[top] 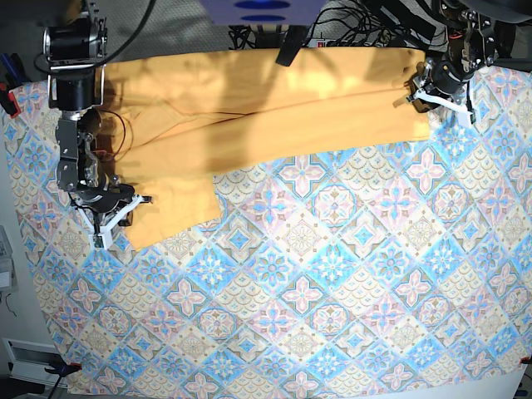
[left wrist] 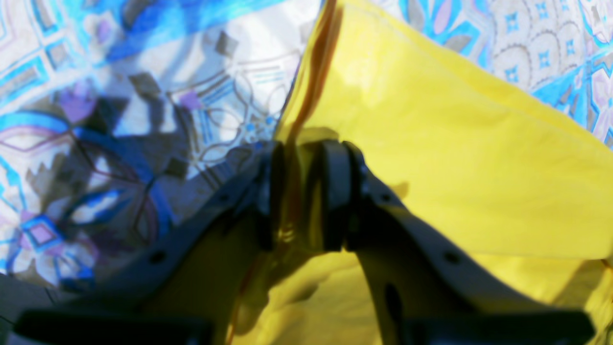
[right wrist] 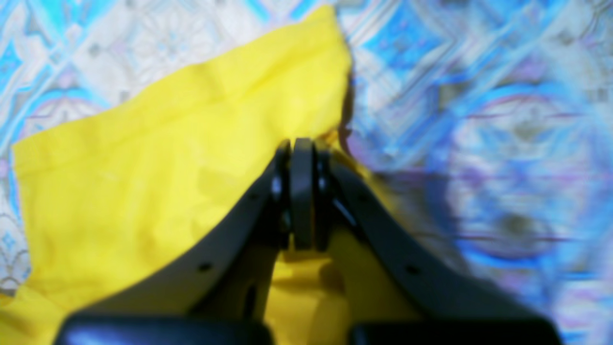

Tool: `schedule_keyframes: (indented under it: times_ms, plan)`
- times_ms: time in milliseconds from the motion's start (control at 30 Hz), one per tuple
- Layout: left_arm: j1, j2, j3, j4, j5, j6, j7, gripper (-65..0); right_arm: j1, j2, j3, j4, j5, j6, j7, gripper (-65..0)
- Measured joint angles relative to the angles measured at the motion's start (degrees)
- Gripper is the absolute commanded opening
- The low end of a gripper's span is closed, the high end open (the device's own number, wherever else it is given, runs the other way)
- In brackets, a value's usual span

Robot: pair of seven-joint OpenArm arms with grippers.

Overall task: Fold the T-shirt properly
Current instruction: 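Lift the hem corner with the right gripper and fold it onto the shirt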

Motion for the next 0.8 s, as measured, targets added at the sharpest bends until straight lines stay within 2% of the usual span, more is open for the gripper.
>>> schedule_keyframes:
  times_ms: [67,200,400,533,800]
  plan:
    - [0.00,0.00,0.00,-0.04,-0.02,0.00,-0.04,-50.9,-1.01,0.24,1.75,3.87,0.26,0.44,-3.23,-64.8]
    - [-0.02,-0.02,-0.09,-0.04,-0.13,0.00,0.11,-50.9,-6.16,-0.55,9.97,12.52,0.46,1.31,-8.09,-64.8]
    - [-0.11,0.02,-0.07,-0.04,-0.22,0.00,-0.26,-50.9,-13.99,-0.42,16.96,22.97,0.35,7.76,-14.27,-64.8]
    - [-0.22,-0.11,-0.09,-0.04,-0.20,0.00,-0.33,-50.9,-20.72,-0.42,22.18,30.25,0.09,8.83,-17.57,-64.8]
    - [-0.83,-0.02,-0.09,-0.07,0.04,0.04,-0.04,-50.9,-31.69,-0.68,23.80,39.45,1.46,10.27,-17.59,-64.8]
